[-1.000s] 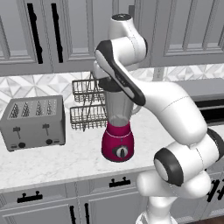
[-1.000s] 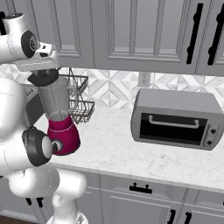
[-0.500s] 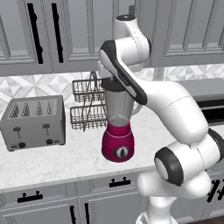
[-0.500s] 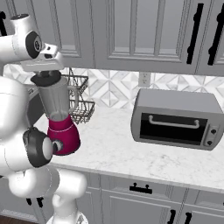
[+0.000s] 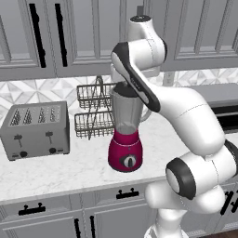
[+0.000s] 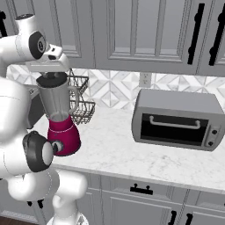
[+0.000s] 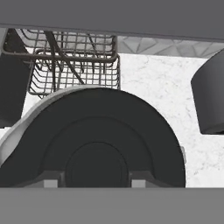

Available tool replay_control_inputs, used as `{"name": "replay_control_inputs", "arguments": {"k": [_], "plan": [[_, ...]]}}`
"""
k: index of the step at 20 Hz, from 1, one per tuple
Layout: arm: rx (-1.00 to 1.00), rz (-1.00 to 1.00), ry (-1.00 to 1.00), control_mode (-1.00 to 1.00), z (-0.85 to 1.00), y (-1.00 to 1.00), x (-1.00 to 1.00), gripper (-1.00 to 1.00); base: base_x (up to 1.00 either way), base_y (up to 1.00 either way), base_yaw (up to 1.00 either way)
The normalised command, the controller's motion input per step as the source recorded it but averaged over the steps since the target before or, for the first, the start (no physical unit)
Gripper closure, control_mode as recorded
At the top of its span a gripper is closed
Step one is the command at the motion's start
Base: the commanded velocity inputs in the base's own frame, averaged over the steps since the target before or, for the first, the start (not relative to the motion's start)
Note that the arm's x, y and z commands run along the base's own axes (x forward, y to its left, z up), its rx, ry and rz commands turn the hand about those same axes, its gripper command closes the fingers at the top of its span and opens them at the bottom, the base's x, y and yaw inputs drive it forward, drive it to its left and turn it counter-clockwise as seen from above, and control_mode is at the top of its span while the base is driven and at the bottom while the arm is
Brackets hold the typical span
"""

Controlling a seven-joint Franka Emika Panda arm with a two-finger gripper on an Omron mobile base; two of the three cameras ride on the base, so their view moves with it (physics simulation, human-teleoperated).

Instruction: Close the lid blender by securely placing the lid on top.

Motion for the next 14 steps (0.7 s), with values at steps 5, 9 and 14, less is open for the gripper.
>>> {"name": "replay_control_inputs", "arguments": {"k": [5, 9, 14], "plan": [[0.00, -0.03, -0.01, -1.00, -0.17, 0.07, 0.02, 1.00, 0.00, 0.00, 0.00], [0.00, -0.08, -0.03, -1.00, -0.08, 0.25, 0.19, 1.00, 0.00, 0.00, 0.00], [0.00, -0.10, -0.08, -1.00, -0.02, 0.29, 0.14, 1.00, 0.00, 0.00, 0.00]]}}
